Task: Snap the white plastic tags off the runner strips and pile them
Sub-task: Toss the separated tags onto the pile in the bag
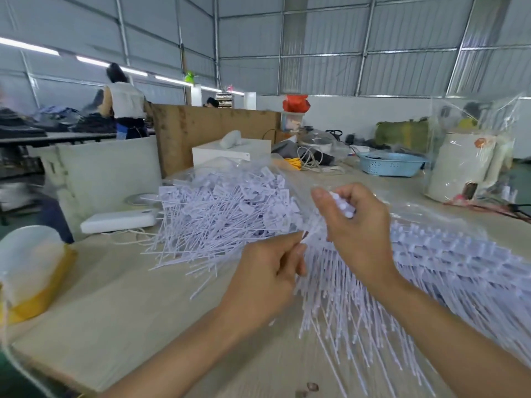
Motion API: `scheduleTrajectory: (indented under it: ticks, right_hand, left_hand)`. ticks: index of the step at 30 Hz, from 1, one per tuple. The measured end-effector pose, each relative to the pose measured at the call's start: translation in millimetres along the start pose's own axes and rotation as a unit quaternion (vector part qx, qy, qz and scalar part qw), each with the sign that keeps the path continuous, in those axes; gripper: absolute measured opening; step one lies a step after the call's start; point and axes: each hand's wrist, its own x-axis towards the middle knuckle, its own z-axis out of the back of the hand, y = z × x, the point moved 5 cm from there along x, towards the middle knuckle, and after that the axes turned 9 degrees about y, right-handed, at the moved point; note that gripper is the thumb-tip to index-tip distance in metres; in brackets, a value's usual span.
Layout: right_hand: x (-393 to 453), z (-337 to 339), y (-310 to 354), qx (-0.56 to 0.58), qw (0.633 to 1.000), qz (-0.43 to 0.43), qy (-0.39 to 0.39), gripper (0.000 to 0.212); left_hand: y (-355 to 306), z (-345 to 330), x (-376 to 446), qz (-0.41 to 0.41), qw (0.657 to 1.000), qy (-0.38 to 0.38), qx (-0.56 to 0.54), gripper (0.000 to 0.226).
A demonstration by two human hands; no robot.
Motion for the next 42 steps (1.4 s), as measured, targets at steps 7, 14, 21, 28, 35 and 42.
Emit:
scheduleTrajectory:
  ticks: [7,14,21,28,35,42]
  right_hand:
    - [45,-112,-39,0.014,0.972,-0.127,0.196,0.023]
    - [73,-137,-84,-0.014,0.96,-0.212,0.184,0.03]
    - [93,-136,-99,-0.016,0.961,-0.233,0.148,0.049]
    - [86,-136,-100,-0.086,0.961,-0.186,0.184,0.059]
    - [75,-127,-90,-0.112,0.951,-0.159,0.241,0.059]
    - [62,-127,-80,-0.244,0.907,-0.077,0.335,0.041]
  left_hand:
    - [78,53,24,0.123,0.978,-0.067,0.153,0.027]
    - [127,53,70,0.139,0.95,-0.029,0.279,0.025]
    - [143,53,106,0.123,0.925,-0.023,0.359,0.029]
    - [153,53,123,0.18,0.844,-0.033,0.504,0.027]
    - [156,48,135,0.214,0.839,-0.041,0.499,0.027]
    - [157,37,124,0.13,0.858,0.01,0.497,0.048]
